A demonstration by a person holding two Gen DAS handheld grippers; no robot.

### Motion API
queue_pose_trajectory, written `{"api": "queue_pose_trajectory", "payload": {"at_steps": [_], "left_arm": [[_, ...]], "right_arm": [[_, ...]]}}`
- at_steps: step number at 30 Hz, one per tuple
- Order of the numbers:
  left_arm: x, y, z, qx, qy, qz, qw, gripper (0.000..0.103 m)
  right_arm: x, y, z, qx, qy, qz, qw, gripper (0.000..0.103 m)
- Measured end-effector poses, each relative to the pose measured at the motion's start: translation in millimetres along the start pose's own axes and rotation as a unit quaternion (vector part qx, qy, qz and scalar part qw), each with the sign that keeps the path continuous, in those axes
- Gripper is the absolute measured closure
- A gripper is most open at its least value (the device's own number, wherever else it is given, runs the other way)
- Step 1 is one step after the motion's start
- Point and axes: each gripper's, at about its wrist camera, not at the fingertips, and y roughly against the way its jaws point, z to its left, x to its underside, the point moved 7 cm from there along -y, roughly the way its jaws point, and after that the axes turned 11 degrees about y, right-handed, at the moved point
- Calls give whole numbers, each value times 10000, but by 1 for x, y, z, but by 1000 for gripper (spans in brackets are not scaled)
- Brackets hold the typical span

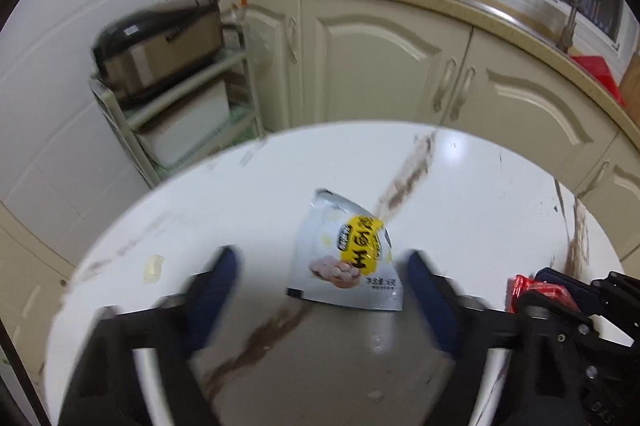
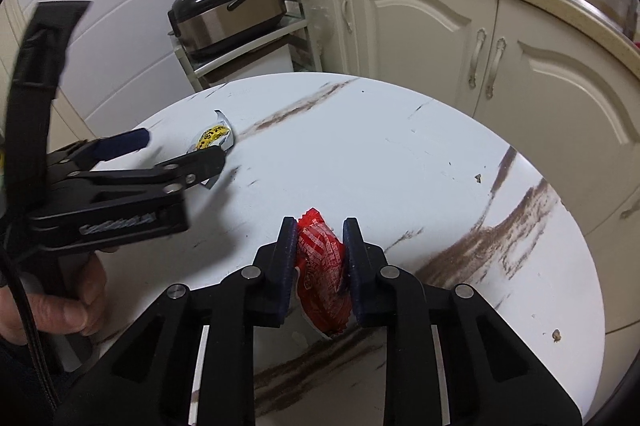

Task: Collect trash
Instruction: 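Grasp the red packet with the right tool while the left tool grasps the white-yellow wrapper, then carry red packet and white-yellow wrapper over the blue bin and open both tools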

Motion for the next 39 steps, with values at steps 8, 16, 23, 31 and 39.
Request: {"api": "queue_pose_trajectory", "payload": {"at_steps": [8, 16, 23, 31, 39], "left_arm": [[-4, -2, -7, 526, 8, -10, 9986, 64], [7, 19, -4, 911, 44, -1, 9958, 79], [29, 62, -2, 1087, 26, -97, 9940, 81], [55, 123, -36, 1314, -230, -348, 9905, 81], [83, 184, -95, 1600, -658, -637, 9829, 81]], "right_arm": [[2, 9, -5, -156, -224, -121, 9996, 82], [14, 33, -16, -191, -467, -240, 9984, 82], [28, 63, -25, -82, -580, -361, 9976, 82], [46, 107, -40, 80, -747, -603, 9953, 82], [62, 172, -68, 427, -890, -997, 9901, 82]]}}
